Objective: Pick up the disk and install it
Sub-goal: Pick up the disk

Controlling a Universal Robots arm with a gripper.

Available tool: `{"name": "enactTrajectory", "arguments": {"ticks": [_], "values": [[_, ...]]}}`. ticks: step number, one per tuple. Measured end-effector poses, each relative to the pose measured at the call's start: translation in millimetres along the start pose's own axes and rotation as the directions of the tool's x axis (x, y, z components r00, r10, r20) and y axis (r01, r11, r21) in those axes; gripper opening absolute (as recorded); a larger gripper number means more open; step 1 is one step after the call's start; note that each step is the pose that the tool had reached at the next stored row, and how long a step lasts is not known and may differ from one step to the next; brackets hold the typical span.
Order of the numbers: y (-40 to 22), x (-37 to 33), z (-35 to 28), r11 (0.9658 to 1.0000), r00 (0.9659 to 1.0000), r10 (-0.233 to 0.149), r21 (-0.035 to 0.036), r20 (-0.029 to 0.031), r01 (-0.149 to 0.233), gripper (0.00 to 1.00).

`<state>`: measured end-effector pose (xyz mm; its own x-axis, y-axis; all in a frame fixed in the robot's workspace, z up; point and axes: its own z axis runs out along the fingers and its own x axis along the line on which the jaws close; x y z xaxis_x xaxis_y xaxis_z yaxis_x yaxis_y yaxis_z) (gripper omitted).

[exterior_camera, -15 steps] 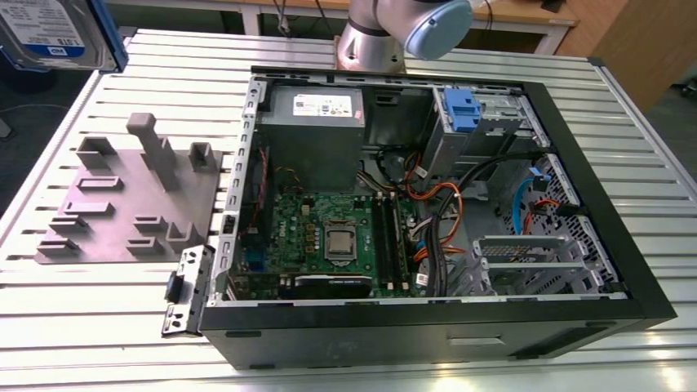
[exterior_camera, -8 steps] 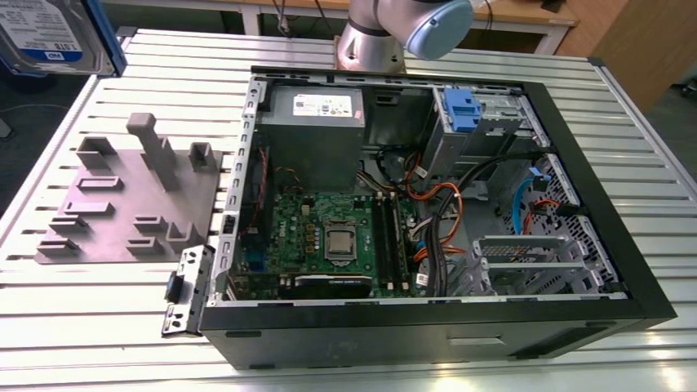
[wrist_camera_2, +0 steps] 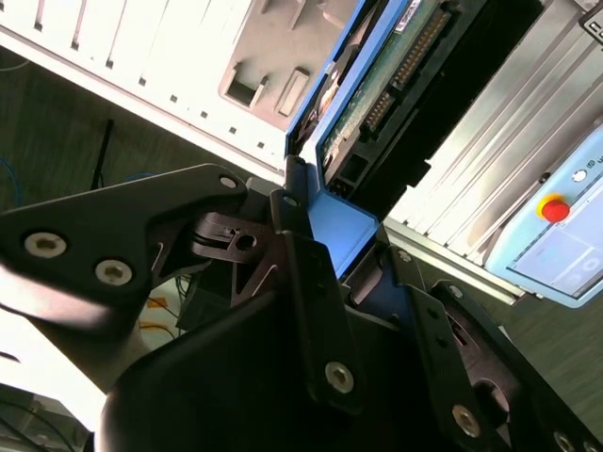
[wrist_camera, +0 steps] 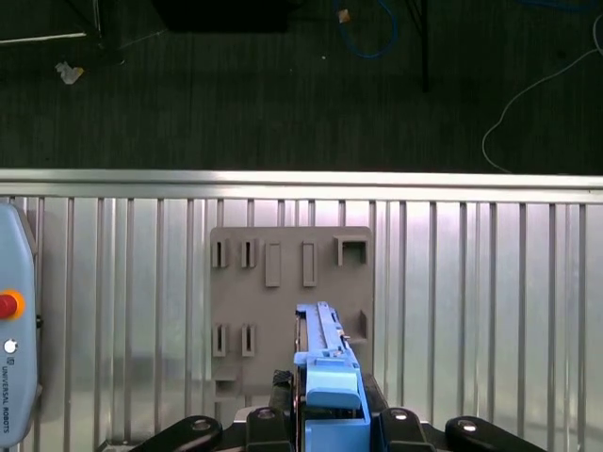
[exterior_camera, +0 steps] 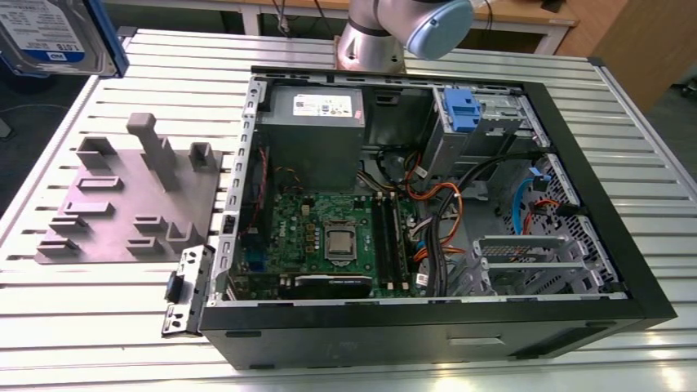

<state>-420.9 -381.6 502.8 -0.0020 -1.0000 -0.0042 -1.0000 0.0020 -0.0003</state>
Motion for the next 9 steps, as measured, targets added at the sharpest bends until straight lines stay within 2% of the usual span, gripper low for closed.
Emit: {"name": "enactTrajectory", "arguments": {"ticks": [5, 9], "values": [[-4.3, 0.0, 0.0, 1.0, 1.0, 0.0, 0.0001, 0.0, 0.0, 0.36], [-5.0, 0.0, 0.0, 1.0, 1.0, 0.0, 0.0001, 0.0, 0.0, 0.36]]}}
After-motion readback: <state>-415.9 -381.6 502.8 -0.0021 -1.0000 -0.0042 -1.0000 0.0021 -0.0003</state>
